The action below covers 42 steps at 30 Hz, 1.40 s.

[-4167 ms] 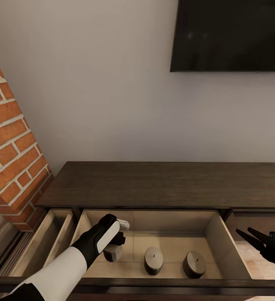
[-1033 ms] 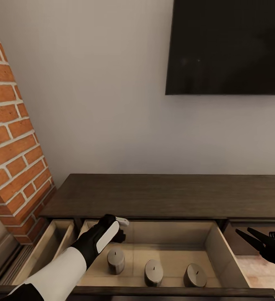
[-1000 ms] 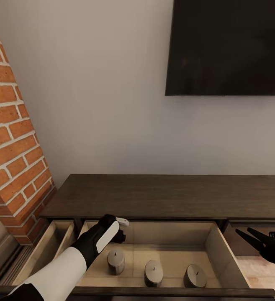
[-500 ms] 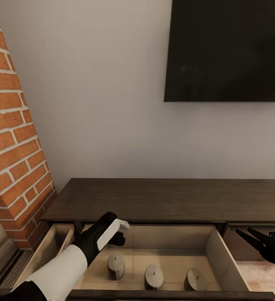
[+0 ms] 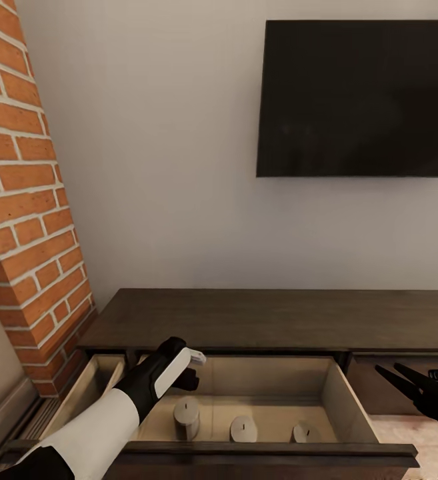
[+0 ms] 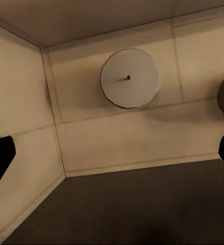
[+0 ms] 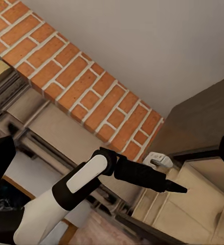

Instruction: Place each of the two pumpkins and all three candles from the living room inside a cabinet in the living room (use any cabinet), then make sure every cabinet is closed, and position the cauldron so it is next to a table in the living room.

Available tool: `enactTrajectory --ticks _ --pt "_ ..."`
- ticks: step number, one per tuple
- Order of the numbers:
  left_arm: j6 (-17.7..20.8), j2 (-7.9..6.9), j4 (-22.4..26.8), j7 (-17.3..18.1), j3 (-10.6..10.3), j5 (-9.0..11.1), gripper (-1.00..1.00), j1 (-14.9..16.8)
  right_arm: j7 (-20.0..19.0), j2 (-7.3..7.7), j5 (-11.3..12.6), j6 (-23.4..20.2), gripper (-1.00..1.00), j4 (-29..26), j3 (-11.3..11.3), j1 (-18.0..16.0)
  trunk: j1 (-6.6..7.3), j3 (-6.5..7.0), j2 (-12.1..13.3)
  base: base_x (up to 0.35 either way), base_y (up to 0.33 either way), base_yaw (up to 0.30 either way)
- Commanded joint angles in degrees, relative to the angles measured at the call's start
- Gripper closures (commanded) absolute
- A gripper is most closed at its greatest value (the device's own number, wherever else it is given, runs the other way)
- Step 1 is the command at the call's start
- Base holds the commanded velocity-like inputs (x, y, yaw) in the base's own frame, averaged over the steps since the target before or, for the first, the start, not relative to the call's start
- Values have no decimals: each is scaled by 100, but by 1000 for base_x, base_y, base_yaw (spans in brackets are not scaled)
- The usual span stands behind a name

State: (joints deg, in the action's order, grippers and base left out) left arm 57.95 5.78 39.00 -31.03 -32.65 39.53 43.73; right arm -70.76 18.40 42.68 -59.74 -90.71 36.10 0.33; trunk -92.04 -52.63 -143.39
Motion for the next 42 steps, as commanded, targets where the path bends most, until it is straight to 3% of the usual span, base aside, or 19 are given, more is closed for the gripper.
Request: enactTrajectory --ticks 1,13,42 --pt "6 -1 2 -56 -22 61 -100 5 -8 3 4 -26 -100 -2 5 2 5 18 -1 -170 0 0" --pt "-1 -1 9 -85 -22 62 -100 4 1 -3 -37 -26 -100 1 7 2 37 284 17 -150 0 0" --pt "-21 -12 98 -96 -37 20 -100 -6 35 -3 -76 -26 -100 1 10 2 674 804 1180 -81 6 0"
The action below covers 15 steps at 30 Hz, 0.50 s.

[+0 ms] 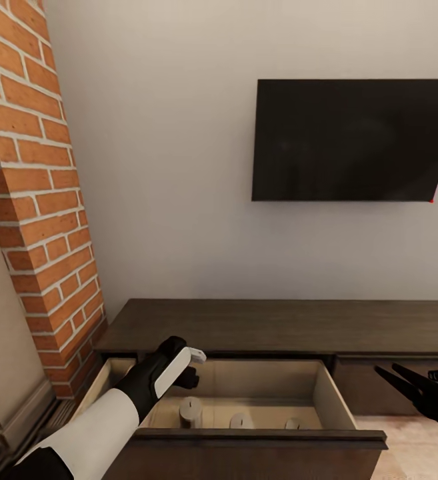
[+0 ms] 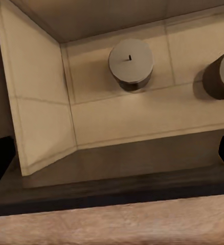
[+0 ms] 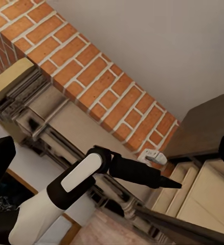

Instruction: Place each of the two pumpkins and all three candles from the living room inside a cabinet in the living room (use any cabinet), then make sure every cabinet is closed, and position the cauldron so it is next to a table in the living room.

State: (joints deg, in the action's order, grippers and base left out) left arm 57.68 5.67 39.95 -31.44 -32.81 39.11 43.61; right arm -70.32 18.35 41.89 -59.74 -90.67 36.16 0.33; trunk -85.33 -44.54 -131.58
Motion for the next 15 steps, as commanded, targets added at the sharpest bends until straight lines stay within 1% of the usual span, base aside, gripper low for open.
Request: enactTrajectory --ticks 1,12,15 --pt "6 -3 3 -55 -19 62 -100 6 -8 2 4 -26 -100 -3 4 2 26 13 39 -275 0 0" --pt "6 -3 7 -55 -22 61 -100 7 8 2 4 -26 -100 -3 2 2 267 211 480 -322 0 0" --pt "6 -4 5 -55 -23 61 -100 7 11 2 2 -26 -100 -3 0 2 333 265 600 -215 0 0"
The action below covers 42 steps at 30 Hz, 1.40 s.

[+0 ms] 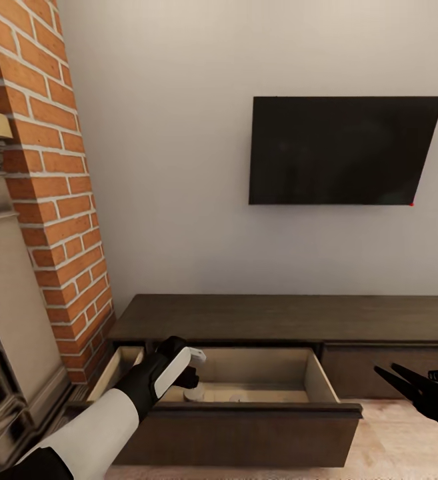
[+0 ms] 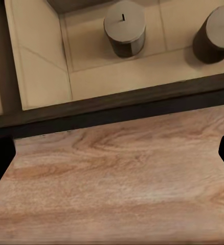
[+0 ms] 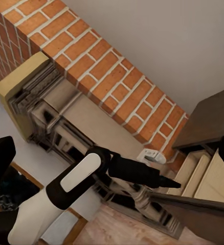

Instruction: Place each of the two pumpkins and all three candles from the living room inside a cabinet in the living room (use any cabinet), then make sure every cabinet is closed, and position the cauldron so it is next to a table in the living room.

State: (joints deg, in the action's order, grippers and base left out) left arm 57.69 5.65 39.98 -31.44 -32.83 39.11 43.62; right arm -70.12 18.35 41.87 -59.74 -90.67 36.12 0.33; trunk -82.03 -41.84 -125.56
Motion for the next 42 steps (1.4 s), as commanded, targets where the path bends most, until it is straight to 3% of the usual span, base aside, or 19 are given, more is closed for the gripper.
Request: enactTrajectory --ticks 1,33,42 --pt "6 -2 2 -55 -22 62 -100 6 -8 2 4 -26 -100 -3 3 2 25 13 39 -125 0 0" --pt "-3 6 8 -64 -22 62 -100 3 8 -25 -3 -26 -100 -3 60 2 728 588 1322 -10 0 0" --pt "-3 6 10 -64 -22 62 -100 5 15 -25 -3 -26 -100 -3 35 2 925 749 1683 -148 0 0"
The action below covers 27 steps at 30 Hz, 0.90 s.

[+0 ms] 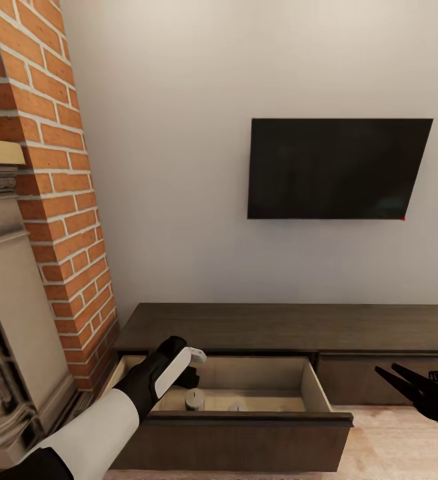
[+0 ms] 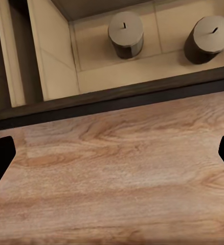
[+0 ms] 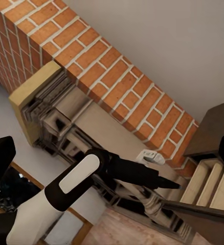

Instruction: Place each of the two pumpkins and all three candles from the living room inside a cabinet in the living room (use any cabinet), then make sure every cabinet is closed, and position the cauldron so it is next to a table in the living room.

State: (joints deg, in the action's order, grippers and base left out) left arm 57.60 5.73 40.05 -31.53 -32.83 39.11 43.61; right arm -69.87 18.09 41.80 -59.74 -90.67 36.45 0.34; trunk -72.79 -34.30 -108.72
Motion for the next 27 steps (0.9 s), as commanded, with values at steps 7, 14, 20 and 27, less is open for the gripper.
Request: enactTrajectory --ticks 7,14,20,27 --pt "6 -2 2 -55 -22 62 -100 5 -9 1 3 -26 -100 -4 -9 2 155 121 279 -88 0 0" --pt "6 -2 3 -55 -22 59 -100 4 -6 2 -1 -26 -100 -4 -25 2 309 247 560 -289 0 0" --pt "6 -2 -3 -58 -22 58 -100 7 288 -1 -3 -26 -100 7 -31 2 441 354 801 -325 0 0" --pt "-9 -10 -6 -74 -26 53 -100 -2 1878 -7 -3 -26 -100 10 -903 -32 595 480 1081 -330 0 0"
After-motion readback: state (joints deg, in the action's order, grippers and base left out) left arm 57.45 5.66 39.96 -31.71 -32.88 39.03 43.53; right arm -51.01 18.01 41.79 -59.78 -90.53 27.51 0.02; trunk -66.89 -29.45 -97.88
